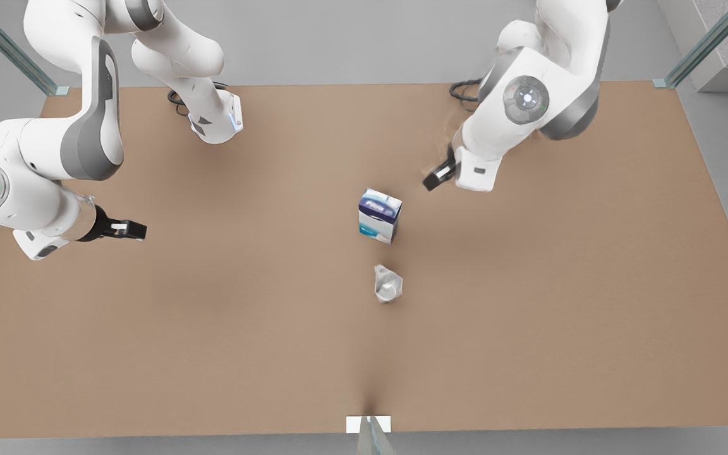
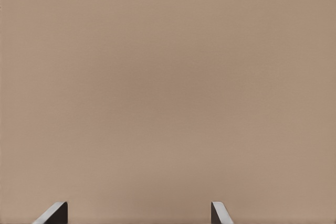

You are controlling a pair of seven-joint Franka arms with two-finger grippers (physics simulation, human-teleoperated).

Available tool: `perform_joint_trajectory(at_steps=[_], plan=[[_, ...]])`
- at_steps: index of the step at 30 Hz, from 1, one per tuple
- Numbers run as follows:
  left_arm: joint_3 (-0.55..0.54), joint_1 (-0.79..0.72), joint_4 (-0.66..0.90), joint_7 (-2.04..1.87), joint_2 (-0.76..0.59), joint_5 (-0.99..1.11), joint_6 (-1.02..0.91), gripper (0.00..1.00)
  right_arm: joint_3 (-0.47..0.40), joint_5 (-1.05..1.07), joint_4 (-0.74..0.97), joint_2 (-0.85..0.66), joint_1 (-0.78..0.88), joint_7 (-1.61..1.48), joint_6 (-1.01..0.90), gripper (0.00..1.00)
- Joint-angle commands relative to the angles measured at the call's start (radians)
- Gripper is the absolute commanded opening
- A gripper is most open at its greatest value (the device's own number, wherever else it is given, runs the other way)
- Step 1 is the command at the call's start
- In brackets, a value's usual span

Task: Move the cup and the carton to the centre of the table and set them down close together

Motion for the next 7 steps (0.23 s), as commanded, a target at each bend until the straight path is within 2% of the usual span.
perform_joint_trajectory(at_steps=[1,2,4,5,7], plan=[[-0.002,0.027,0.0,0.571,-0.005,0.129,-0.007,1.0,0.0,-0.002,0.001,0.0,0.0,0.0,0.0,1.0],[0.0,0.092,-0.006,0.76,0.004,0.143,0.008,1.0,0.0,-0.002,0.001,0.0,0.0,0.0,0.0,1.0],[0.0,0.149,-0.009,0.805,0.041,0.197,0.019,1.0,-0.002,-0.002,0.006,0.0,0.0,-0.002,-0.006,1.0],[-0.002,0.15,-0.009,0.794,0.064,0.195,0.09,1.0,0.0,-0.002,0.006,-0.001,0.0,-0.002,-0.006,1.0],[0.0,0.169,-0.008,0.805,0.079,0.197,0.077,1.0,0.002,0.003,0.006,-0.032,0.011,0.002,0.003,1.0]])
